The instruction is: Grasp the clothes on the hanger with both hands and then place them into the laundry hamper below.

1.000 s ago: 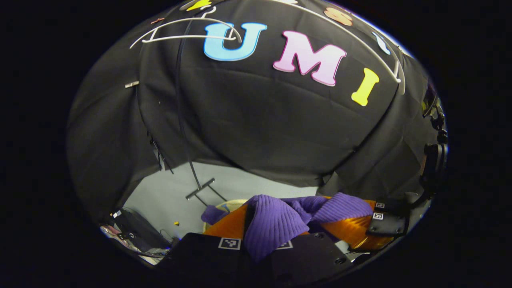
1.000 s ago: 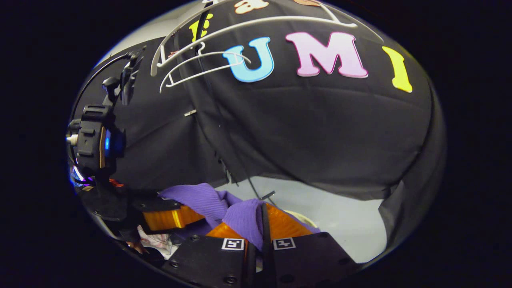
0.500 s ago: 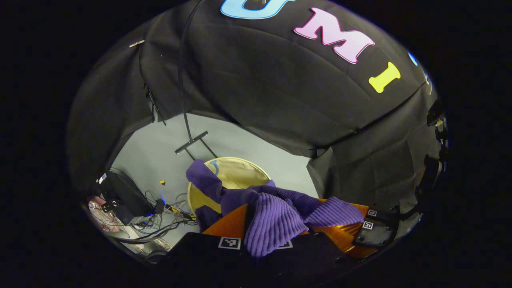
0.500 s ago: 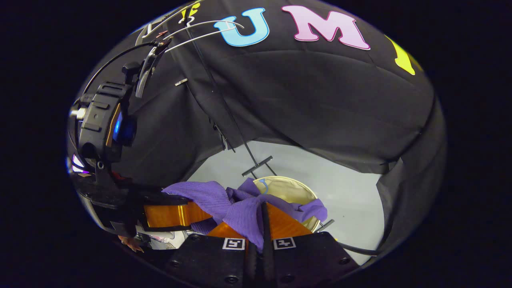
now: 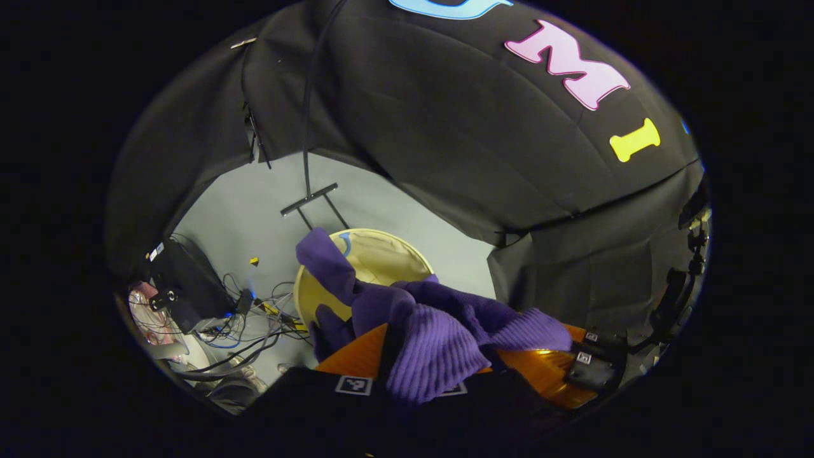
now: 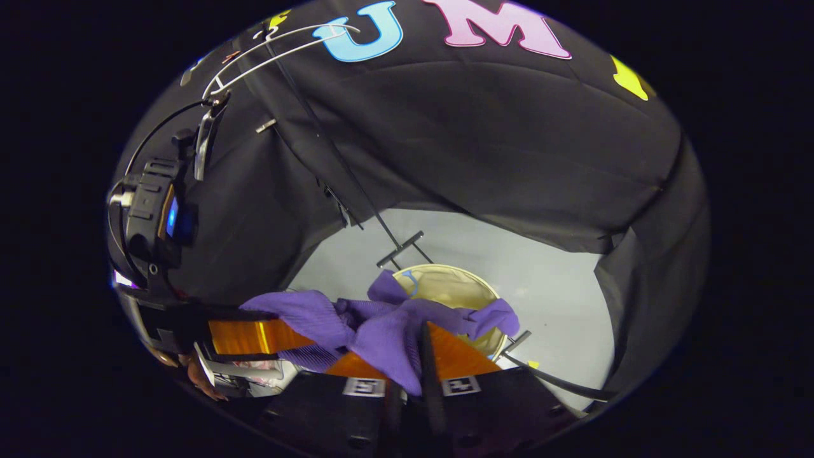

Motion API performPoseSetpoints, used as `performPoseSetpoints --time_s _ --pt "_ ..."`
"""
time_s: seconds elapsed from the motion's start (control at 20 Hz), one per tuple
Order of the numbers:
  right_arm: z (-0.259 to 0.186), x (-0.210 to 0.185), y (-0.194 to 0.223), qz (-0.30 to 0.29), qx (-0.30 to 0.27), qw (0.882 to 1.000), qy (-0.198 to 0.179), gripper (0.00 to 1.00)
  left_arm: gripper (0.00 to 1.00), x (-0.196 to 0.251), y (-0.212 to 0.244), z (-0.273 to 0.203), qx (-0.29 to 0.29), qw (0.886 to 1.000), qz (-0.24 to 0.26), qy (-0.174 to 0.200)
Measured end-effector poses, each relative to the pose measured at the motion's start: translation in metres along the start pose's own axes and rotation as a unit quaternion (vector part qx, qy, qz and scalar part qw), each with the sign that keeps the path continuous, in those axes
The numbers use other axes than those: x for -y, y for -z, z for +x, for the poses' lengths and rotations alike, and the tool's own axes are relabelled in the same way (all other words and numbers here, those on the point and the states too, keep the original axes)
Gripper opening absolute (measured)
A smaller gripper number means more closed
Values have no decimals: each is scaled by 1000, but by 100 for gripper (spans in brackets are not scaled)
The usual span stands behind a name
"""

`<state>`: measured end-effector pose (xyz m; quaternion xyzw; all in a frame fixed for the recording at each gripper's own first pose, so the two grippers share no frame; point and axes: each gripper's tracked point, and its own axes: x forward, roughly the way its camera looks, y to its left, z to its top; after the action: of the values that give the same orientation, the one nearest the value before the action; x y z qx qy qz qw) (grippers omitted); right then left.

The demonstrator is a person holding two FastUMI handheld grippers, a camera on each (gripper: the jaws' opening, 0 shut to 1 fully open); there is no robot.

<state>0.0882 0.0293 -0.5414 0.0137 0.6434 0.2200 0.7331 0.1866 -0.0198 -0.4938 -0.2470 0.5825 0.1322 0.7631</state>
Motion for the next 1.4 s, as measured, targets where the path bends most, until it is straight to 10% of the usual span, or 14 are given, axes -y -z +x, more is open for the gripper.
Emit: performPoseSetpoints --time_s 0.2,1.1,1.4 --pt "6 12 5 -29 0 999 20 100 86 -12 -2 -7 1 1000 2 -19" --pt "-27 8 2 -4 50 997 52 99 87 -10 -10 -32 38 998 34 41" --pt "-77 -30 -1 8 122 989 84 99 87 -29 -14 -101 104 985 117 70"
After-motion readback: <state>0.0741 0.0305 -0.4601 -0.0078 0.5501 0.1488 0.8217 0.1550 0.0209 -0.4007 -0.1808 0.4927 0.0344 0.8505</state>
